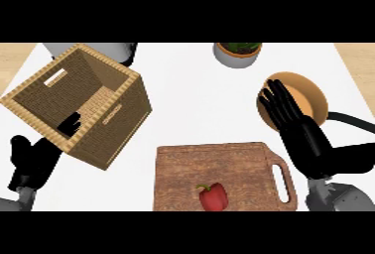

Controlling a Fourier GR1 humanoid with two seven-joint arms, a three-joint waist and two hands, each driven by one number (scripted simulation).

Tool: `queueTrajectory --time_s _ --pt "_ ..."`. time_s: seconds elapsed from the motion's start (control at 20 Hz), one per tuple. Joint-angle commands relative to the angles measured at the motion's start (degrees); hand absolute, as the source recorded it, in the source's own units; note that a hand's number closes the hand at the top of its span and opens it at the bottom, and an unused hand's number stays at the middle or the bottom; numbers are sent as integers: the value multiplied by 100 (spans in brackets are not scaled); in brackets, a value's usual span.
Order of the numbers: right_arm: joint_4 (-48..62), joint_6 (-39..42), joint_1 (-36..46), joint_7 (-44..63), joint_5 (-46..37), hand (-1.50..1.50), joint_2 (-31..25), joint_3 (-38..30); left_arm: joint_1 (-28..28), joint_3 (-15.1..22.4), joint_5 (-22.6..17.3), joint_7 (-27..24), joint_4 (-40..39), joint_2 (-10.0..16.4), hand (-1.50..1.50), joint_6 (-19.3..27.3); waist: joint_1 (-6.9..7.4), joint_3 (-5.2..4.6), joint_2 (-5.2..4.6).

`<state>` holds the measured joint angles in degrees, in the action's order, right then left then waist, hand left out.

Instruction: Pick the bell pepper from the cutting board and place it in the pot

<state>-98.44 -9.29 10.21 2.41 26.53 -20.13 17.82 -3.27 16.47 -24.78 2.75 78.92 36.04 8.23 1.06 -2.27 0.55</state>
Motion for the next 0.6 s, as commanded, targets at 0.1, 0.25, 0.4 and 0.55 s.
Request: queueTrajectory --time_s 0.1,0.25,0.4,0.55 --pt "-105 -654 348 -70 -1746 150 -91 867 -237 -330 363 171 -75 285 0 541 -40 220 -29" --pt "-408 -1228 311 24 -3057 150 -33 1811 -198 -420 869 63 -333 537 0 1078 -80 197 62" --pt "-194 -2590 250 -463 -4051 -150 -540 511 143 -485 470 406 -583 413 0 970 -570 193 197" --pt "-244 -3445 -297 -673 -5252 -150 -64 1363 131 -404 555 587 -459 385 0 1114 -441 210 92"
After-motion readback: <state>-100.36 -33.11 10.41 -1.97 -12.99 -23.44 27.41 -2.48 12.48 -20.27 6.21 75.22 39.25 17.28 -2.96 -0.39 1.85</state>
